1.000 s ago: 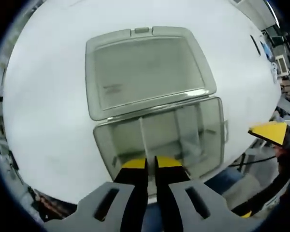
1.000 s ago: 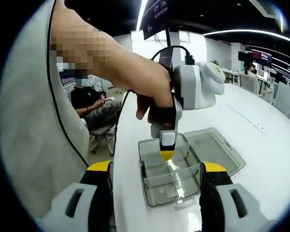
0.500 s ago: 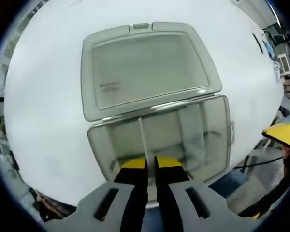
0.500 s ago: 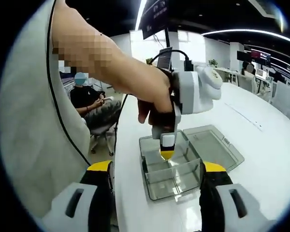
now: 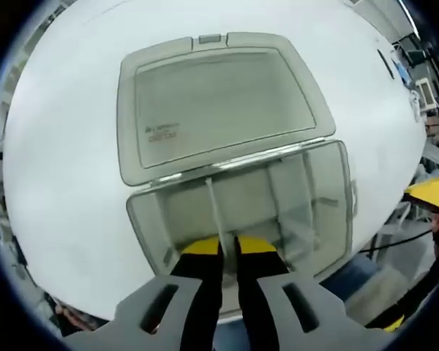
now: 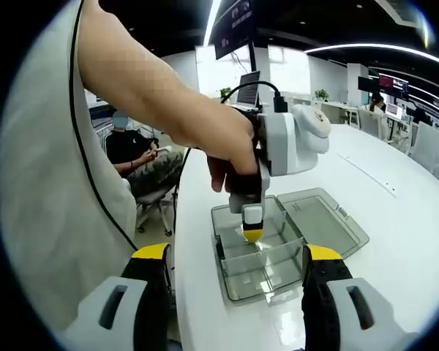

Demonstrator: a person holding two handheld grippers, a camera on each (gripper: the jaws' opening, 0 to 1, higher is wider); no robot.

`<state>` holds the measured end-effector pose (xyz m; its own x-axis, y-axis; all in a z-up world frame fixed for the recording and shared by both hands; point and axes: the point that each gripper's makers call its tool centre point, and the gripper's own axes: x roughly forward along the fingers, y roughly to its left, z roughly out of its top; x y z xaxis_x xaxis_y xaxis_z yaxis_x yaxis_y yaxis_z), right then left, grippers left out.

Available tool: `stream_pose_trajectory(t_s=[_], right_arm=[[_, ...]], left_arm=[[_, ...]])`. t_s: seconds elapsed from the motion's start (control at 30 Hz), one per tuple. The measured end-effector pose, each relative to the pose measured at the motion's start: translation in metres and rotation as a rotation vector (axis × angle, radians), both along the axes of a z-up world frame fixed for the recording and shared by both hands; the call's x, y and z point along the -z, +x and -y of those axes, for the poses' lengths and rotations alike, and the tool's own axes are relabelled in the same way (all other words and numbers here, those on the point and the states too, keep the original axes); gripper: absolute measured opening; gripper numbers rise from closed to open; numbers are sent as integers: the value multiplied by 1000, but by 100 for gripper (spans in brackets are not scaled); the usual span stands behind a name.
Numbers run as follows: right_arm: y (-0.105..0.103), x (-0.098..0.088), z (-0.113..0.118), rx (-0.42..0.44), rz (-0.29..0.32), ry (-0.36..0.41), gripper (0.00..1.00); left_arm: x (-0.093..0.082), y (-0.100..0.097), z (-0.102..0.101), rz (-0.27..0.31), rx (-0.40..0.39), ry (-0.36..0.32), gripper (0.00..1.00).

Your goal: Insert the divider into the dual guide fixture by aligning both edges with the guide slots and pushing it downward to the bottom, including one-sided entry, uneven engagement, binding, and posture correction.

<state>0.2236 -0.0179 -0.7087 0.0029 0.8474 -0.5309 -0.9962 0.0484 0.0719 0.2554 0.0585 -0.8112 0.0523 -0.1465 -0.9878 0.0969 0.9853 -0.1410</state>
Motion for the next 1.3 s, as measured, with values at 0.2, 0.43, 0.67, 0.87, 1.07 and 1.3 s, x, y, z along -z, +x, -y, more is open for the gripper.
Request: stream_pose_trajectory(t_s=[0.2,0.43,0.67,0.87,1.07,1.3], right_arm=[[-1,1,1,0,0,-4,71],[-3,0,-2,-3,1,-2,71],[-6,0,-6,-14,5,-9,71],[-6,-1,-8,-18,10,-16,71],[-8,-1,-9,-18,11,-25,71],[-9,-3,-11,-17,13,-30,71]], left_arm=[[-1,4,0,48,-24,-46,7],[-14,4,-1,90,-80,-111,9],[-22,0,-3,103,-129,-166,7],[-23,-4,-2,111,-134,-188,4],[-22,-5,0,110,-107,-163,1],[-20,-5,2,88,-46,-84,0]])
